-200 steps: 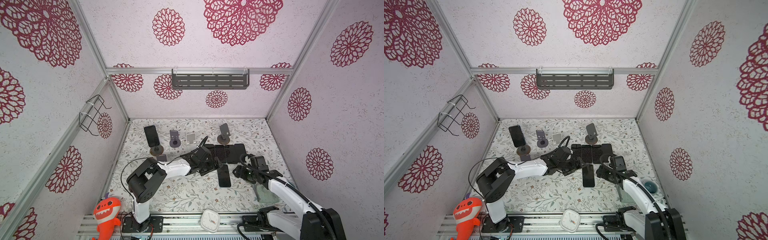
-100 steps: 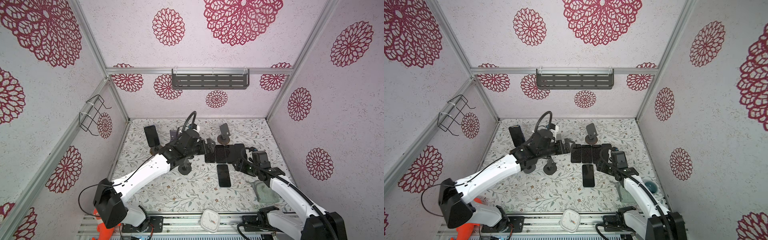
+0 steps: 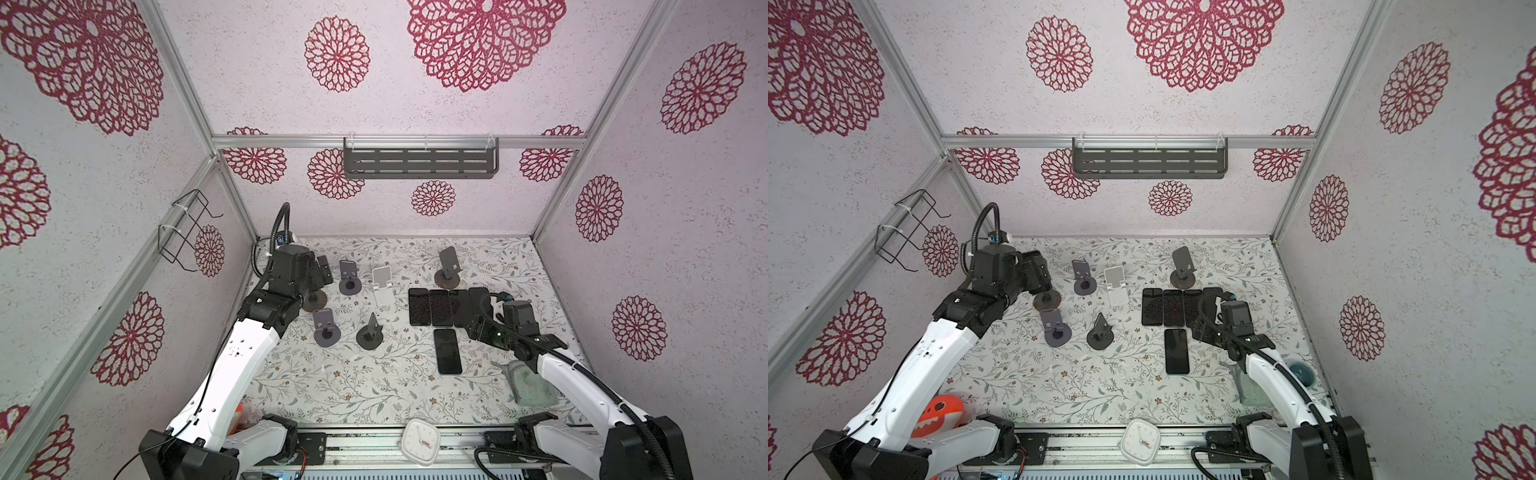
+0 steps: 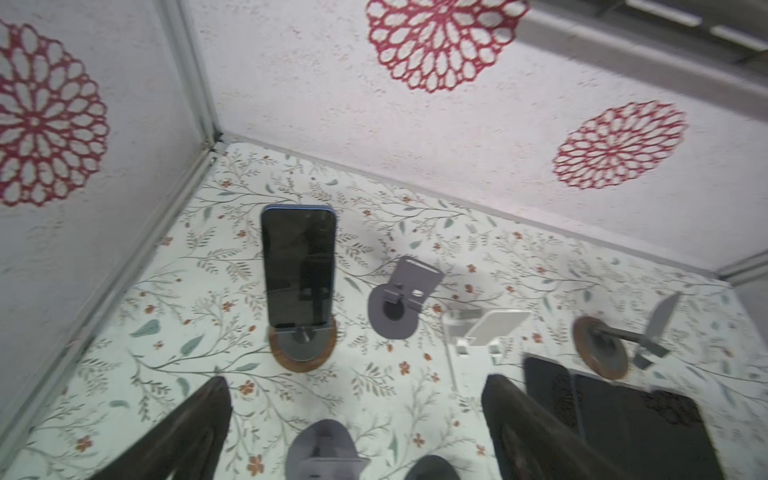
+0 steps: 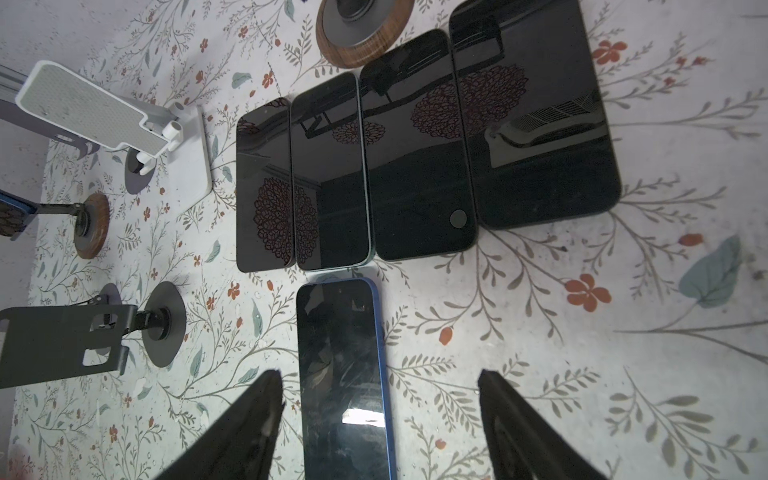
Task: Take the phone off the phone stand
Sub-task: 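Swing the left gripper to the blue-edged phone on the farthest stand, then grasp the blue-edged phone and lift it off its stand with the left gripper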
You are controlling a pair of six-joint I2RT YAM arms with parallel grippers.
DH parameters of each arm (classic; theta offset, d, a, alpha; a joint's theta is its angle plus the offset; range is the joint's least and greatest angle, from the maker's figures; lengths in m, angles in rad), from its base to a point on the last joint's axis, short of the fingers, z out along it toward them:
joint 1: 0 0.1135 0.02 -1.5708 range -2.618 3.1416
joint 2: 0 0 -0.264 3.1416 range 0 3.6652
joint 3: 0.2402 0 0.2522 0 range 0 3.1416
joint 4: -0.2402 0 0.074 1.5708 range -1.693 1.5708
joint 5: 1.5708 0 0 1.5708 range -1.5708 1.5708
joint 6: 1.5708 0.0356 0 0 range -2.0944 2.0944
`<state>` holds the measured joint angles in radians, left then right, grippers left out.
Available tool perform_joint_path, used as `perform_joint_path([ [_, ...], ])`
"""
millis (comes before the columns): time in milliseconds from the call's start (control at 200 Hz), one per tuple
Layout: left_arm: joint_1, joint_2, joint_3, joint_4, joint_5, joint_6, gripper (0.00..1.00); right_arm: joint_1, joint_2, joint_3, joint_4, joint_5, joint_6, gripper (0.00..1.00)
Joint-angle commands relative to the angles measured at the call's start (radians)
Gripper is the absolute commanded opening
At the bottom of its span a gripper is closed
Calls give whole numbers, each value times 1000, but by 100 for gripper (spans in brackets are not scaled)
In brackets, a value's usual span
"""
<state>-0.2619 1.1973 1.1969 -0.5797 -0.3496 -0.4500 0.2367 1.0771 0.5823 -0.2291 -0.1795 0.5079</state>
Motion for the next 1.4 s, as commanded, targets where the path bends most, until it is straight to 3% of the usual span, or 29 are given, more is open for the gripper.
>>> perform_joint_path([
  [0, 47, 43, -25, 86, -18, 92, 98, 5, -24, 24, 8, 20, 6, 78],
  [390, 181, 256, -27, 261, 73, 115, 98, 5, -79, 1, -10, 30, 37, 78],
  [1066, 217, 518, 98, 318, 87, 171, 100, 5, -82, -10, 1, 20, 45, 78],
  [1396, 217, 551, 109, 322, 100, 156, 78, 5, -78, -2, 2, 18, 40, 78],
])
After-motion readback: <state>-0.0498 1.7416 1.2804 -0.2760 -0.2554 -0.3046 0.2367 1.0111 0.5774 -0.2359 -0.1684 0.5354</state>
